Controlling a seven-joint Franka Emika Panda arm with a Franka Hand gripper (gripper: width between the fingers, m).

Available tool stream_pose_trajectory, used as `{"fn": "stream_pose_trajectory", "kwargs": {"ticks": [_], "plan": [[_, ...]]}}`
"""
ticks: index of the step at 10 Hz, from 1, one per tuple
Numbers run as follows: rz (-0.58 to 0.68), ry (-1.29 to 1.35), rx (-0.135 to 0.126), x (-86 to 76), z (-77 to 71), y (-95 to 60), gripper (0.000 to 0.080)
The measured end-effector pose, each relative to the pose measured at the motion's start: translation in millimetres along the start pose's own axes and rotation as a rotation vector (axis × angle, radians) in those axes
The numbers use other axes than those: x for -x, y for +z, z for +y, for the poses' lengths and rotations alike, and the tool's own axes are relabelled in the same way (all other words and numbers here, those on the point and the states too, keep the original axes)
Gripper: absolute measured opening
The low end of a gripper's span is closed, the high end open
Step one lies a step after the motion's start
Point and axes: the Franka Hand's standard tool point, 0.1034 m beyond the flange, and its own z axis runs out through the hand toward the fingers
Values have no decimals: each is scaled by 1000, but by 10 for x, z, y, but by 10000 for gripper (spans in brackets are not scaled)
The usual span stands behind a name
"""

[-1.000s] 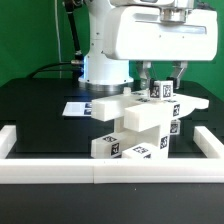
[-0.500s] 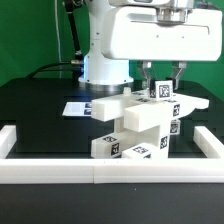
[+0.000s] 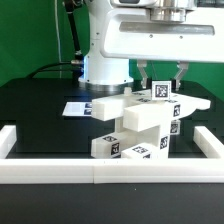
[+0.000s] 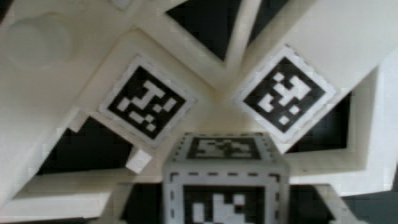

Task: Assemble chair

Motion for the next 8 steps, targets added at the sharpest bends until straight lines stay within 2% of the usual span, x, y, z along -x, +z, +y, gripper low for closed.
{"fn": "stream_pose_trajectory", "kwargs": {"ticks": [8], "plan": [[-8, 599, -21, 6, -49, -4, 288]]}}
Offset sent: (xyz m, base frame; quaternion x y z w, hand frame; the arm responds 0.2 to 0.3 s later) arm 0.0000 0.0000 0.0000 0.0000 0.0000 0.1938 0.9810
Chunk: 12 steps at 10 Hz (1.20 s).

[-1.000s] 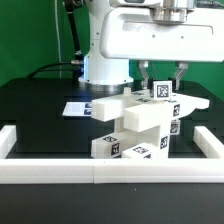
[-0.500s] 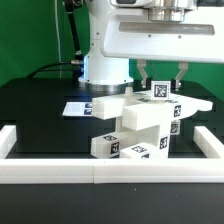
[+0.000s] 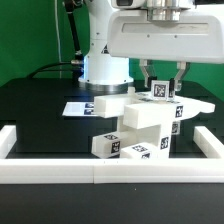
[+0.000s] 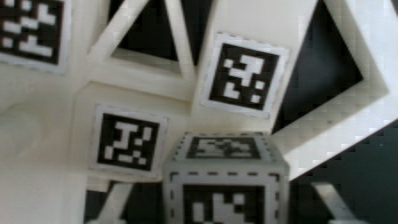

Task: Assemble chair

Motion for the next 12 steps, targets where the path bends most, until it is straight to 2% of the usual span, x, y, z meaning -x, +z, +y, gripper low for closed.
{"fn": "stream_pose_trajectory", "kwargs": {"ticks": [2, 3, 4, 5, 6, 8, 12], "plan": [[-3, 79, -3, 8, -8, 1, 288], [-3, 48, -3, 8, -7, 1, 316], [-3, 22, -3, 9, -8, 1, 493], [-3, 18, -3, 15, -13, 3, 493], [-1, -53, 0, 14, -12, 3, 618], [1, -228, 2, 16, -13, 4, 647], [1, -487, 3, 31, -29, 3, 649]]}}
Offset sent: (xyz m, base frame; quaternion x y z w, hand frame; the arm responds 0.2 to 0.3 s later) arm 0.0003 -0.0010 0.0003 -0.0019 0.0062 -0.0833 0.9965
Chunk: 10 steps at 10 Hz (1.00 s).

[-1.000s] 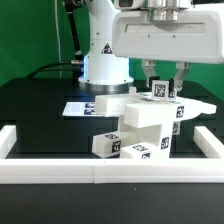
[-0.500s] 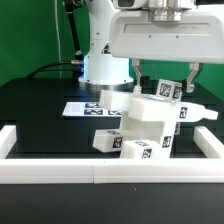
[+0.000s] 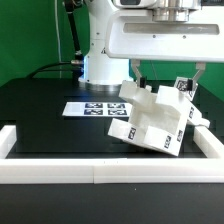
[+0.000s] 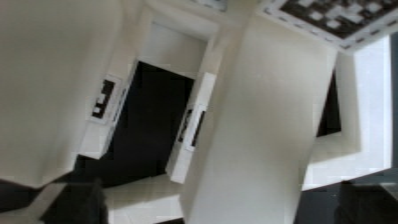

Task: Assemble chair

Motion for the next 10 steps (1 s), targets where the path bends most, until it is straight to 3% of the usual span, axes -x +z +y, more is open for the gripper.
{"fn": "stream_pose_trajectory", "kwargs": {"ticks": [4, 7, 10], "plan": [[2, -307, 7, -9, 17, -10, 649], [6, -344, 4, -33, 31, -70, 649], [22, -311, -14, 12, 128, -274, 649]]}}
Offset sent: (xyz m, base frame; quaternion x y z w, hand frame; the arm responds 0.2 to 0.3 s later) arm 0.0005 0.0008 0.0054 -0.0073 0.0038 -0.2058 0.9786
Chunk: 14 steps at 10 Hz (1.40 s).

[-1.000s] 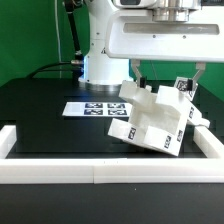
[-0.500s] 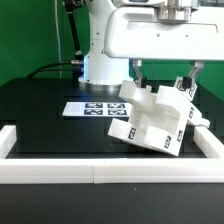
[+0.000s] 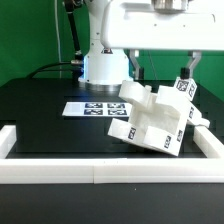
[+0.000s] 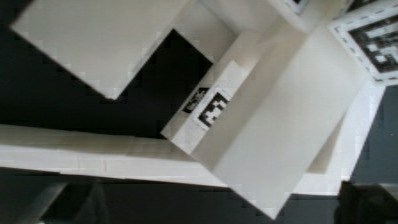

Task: Assemble chair

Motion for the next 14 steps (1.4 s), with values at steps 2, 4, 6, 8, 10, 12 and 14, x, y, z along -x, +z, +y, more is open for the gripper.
{"fn": "stream_pose_trajectory", "kwargs": {"ticks": [2, 4, 6, 8, 10, 12, 14], "plan": [[-1, 18, -4, 47, 14, -27, 649], [-3, 18, -3, 51, 15, -15, 649], [-6, 44, -2, 57, 23, -11, 649], [-40, 173, 0, 96, 90, 12, 649], [-35, 169, 1, 80, 151, 32, 649], [-36, 168, 1, 82, 142, 36, 649], [-37, 212, 2, 84, 141, 38, 649]]}}
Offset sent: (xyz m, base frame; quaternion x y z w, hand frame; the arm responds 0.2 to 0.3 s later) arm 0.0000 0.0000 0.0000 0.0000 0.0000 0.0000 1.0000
